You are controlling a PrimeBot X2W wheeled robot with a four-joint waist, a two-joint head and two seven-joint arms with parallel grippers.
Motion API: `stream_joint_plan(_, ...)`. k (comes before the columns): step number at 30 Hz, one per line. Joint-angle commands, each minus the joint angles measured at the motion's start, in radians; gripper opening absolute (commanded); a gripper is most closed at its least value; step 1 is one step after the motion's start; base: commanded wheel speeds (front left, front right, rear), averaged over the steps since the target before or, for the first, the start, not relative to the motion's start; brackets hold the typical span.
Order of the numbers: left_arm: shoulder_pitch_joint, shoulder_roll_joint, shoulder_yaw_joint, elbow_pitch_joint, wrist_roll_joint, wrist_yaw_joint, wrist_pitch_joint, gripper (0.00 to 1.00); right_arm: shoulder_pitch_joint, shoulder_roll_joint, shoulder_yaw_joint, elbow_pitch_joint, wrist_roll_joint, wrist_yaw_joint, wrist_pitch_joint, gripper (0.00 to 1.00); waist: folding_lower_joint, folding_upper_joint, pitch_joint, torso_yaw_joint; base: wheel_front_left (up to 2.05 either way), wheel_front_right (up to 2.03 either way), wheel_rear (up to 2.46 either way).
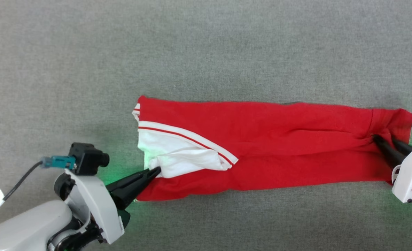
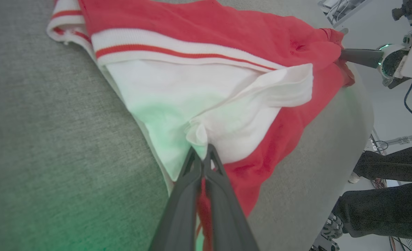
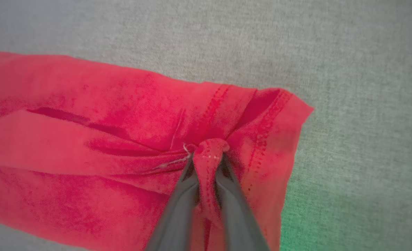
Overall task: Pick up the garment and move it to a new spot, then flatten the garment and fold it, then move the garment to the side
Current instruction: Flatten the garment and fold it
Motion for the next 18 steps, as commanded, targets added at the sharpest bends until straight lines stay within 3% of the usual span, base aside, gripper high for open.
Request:
stream_joint_plan(1, 0.014, -0.006, 0.000, 0.006, -0.006, 0.001, -0.021, 0.36, -0.004, 0.009, 0.003, 0.004, 0.009, -0.001, -0.012, 1.00, 0.0000, 0.0000, -0.015, 0.004, 0.00, 0.00, 0.00)
stream_joint_plan(2, 0.018, -0.008, 0.001, 0.007, -0.010, 0.001, -0.033, 0.47, -0.006, 0.013, -0.003, 0.004, 0.015, -0.001, -0.018, 1.00, 0.0000, 0.0000, -0.023, 0.006, 0.00, 0.00, 0.00)
stream_joint_plan(3, 0.022, -0.010, 0.001, 0.006, -0.015, 0.001, -0.045, 0.68, -0.005, 0.015, -0.011, 0.004, 0.021, -0.001, -0.024, 1.00, 0.0000, 0.0000, -0.033, 0.008, 0.00, 0.00, 0.00)
stream_joint_plan(5, 0.032, -0.010, 0.007, 0.001, -0.026, 0.001, -0.068, 1.00, 0.003, 0.009, -0.020, 0.003, 0.030, -0.001, -0.023, 1.00, 0.0000, 0.0000, -0.052, 0.015, 0.00, 0.00, 0.00)
stream_joint_plan(12, 0.106, -0.034, 0.091, 0.021, -0.049, 0.001, -0.122, 1.00, 0.045, 0.004, -0.093, 0.020, 0.058, -0.001, -0.018, 1.00, 0.0000, 0.0000, -0.116, 0.056, 0.00, 0.00, 0.00)
stream_joint_plan(18, 0.277, -0.141, 0.324, 0.085, 0.009, 0.012, -0.122, 1.00, 0.088, 0.012, -0.175, 0.056, 0.050, -0.001, -0.004, 1.00, 0.0000, 0.0000, -0.144, 0.099, 0.00, 0.00, 0.00)
